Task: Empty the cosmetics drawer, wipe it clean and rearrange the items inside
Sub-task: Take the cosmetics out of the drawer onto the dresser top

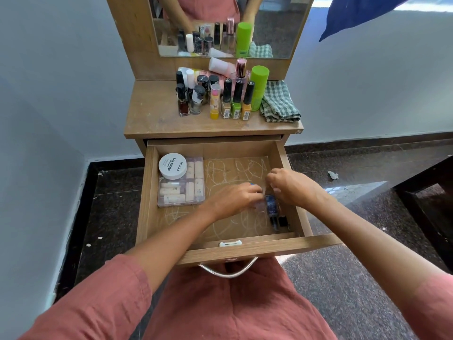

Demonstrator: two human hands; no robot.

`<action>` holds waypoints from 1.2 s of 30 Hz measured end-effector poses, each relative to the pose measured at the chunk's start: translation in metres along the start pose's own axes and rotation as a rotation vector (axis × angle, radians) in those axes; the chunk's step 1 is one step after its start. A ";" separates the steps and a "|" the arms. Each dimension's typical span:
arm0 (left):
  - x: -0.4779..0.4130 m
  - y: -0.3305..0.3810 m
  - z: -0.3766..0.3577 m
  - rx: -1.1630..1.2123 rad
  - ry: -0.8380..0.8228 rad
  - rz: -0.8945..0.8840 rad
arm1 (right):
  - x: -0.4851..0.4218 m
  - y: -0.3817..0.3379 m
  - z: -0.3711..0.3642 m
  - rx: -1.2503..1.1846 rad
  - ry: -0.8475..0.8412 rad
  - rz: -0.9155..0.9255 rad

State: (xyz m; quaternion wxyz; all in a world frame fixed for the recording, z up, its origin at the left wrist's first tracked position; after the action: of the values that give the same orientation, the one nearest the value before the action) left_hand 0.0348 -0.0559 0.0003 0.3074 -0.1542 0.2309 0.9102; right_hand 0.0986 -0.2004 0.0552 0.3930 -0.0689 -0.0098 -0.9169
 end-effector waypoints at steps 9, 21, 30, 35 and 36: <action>-0.007 -0.015 0.034 0.474 0.369 0.703 | -0.016 0.014 0.004 -0.582 0.392 -0.283; -0.006 -0.018 0.104 0.461 0.686 0.847 | -0.027 -0.020 0.056 -0.847 0.541 -0.228; -0.016 -0.039 0.150 0.239 0.849 0.785 | -0.075 -0.063 0.106 -0.674 0.698 -0.039; -0.017 -0.054 0.151 0.159 0.835 0.802 | -0.101 -0.074 0.109 -0.574 0.677 0.003; -0.017 -0.056 0.151 0.148 0.826 0.809 | -0.105 -0.075 0.107 -0.530 0.665 0.003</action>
State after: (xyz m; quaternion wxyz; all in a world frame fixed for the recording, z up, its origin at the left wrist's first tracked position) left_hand 0.0622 0.0527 0.1167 -0.1705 -0.3742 0.4351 0.8010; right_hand 0.1290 -0.0650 0.1501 0.3447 0.1319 0.3539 -0.8594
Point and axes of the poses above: each hand's wrist, its own x-axis away from the middle knuckle, its own z-axis out of the back of the hand, y = z × x, the point moved 1 cm from there along -x, towards the middle knuckle, and after that the axes turned 8 degrees about y, right-handed, at the moved point
